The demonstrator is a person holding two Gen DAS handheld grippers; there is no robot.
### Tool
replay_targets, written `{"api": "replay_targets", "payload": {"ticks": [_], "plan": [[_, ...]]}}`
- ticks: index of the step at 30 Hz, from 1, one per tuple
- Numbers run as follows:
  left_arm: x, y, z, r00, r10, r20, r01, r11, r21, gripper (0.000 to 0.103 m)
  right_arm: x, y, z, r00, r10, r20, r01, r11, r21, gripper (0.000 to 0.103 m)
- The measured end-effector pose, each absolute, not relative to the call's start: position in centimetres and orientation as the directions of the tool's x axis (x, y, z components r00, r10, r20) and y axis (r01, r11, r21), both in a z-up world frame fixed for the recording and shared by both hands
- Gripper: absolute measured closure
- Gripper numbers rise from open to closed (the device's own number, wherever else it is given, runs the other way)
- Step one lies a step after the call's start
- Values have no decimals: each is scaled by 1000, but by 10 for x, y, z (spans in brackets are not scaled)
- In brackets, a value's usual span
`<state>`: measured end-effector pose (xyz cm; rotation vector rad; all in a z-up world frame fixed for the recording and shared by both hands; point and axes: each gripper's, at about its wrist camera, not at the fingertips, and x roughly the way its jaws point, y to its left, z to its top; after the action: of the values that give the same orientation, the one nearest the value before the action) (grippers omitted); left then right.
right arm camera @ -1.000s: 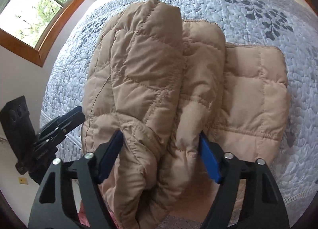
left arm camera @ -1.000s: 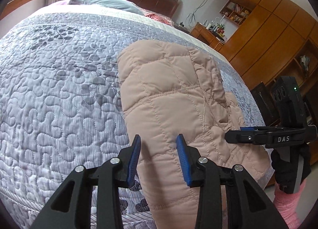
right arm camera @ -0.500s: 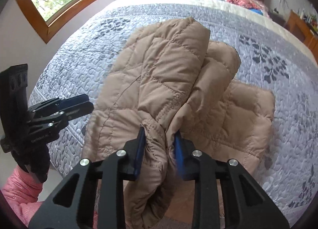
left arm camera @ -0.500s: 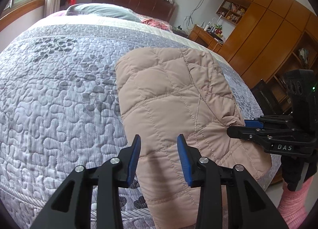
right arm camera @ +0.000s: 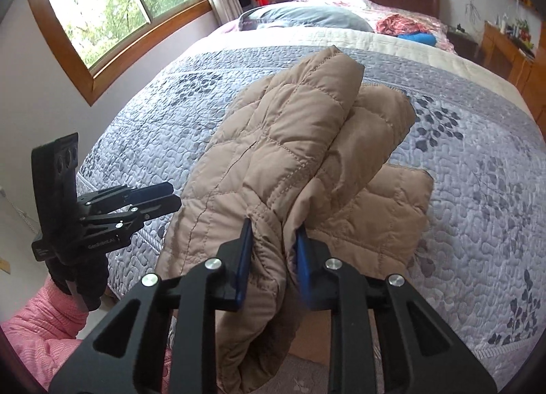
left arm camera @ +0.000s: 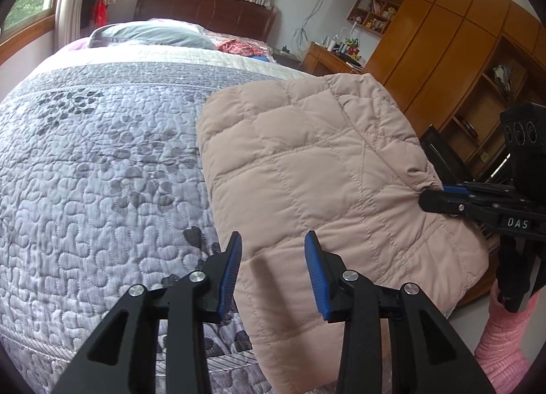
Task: Fold large clothes
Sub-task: 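Grasp the end of the folded coat with the right gripper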
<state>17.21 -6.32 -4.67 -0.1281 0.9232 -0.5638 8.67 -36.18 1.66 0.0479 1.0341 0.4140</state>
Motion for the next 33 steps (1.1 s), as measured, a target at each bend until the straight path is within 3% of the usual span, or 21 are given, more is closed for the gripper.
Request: {"api": "replay_targets", "payload": {"ticks": [15,25,31,33], "plan": [[167,-105,-60,435,-487,-757,459,844,-279,63,76,-421,-23,416,427,-803,-225,904,364,81],[164,-133,-77,439,-435,-786,492,848,-195,59,83,-452,-87,360,500,-787,-132,863,488,78],[168,-139,-91,422,-437,-794,498,844,-199,58,80,-453,-105,368,507,-780,-107,856,506,74],[169,-137,-92,416,-444,-794,491,844,-214,58,78,-452,-103,374,496,-784,-98,862,498,68]]}}
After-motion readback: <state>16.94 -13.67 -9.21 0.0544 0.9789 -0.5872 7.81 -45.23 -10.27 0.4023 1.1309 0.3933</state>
